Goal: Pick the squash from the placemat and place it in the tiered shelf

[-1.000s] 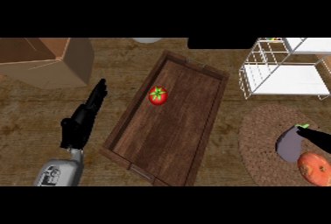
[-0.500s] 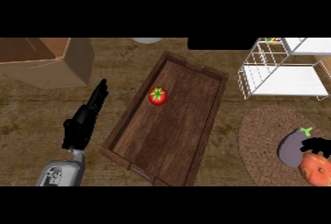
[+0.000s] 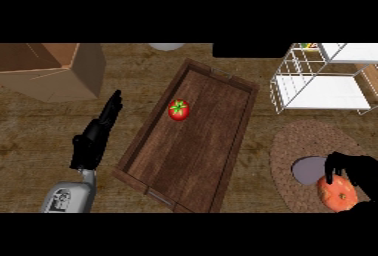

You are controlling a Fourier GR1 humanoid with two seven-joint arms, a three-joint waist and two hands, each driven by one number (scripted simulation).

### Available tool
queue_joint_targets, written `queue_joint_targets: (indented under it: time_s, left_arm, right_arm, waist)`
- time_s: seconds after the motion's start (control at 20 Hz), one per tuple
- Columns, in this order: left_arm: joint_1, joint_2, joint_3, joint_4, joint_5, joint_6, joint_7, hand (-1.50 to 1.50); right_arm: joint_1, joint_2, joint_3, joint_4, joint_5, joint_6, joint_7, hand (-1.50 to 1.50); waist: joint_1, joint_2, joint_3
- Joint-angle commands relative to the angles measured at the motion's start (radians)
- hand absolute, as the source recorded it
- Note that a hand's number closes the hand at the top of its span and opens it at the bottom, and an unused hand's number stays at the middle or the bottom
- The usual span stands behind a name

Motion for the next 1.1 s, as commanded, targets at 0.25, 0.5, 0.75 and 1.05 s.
queue_joint_targets:
  time_s: [0.25,0.5,0.75,1.05]
  left_arm:
    - [0.001,-0.009,0.006,0.027,0.008,-0.002,-0.017,0.00]
    - [-0.015,0.001,0.009,-0.001,0.008,-0.006,0.031,0.00]
    - [-0.039,-0.012,0.006,-0.005,-0.002,0.009,0.054,0.00]
    - [-0.034,-0.017,0.011,0.050,0.003,-0.003,-0.009,0.00]
  right_arm:
    - [-0.042,0.376,0.228,-0.275,-0.059,-0.078,0.576,1.50]
    - [-0.063,0.381,0.401,-0.465,-0.196,-0.247,0.805,1.50]
    - [-0.165,0.382,0.511,-0.691,-0.105,-0.264,1.104,1.50]
    - [-0.320,0.382,0.484,-0.884,0.078,-0.106,1.317,1.50]
  waist:
    - [0.001,0.006,0.017]
    - [0.004,0.005,0.018]
    - [0.006,0.007,0.018]
    - [-0.002,0.007,0.017]
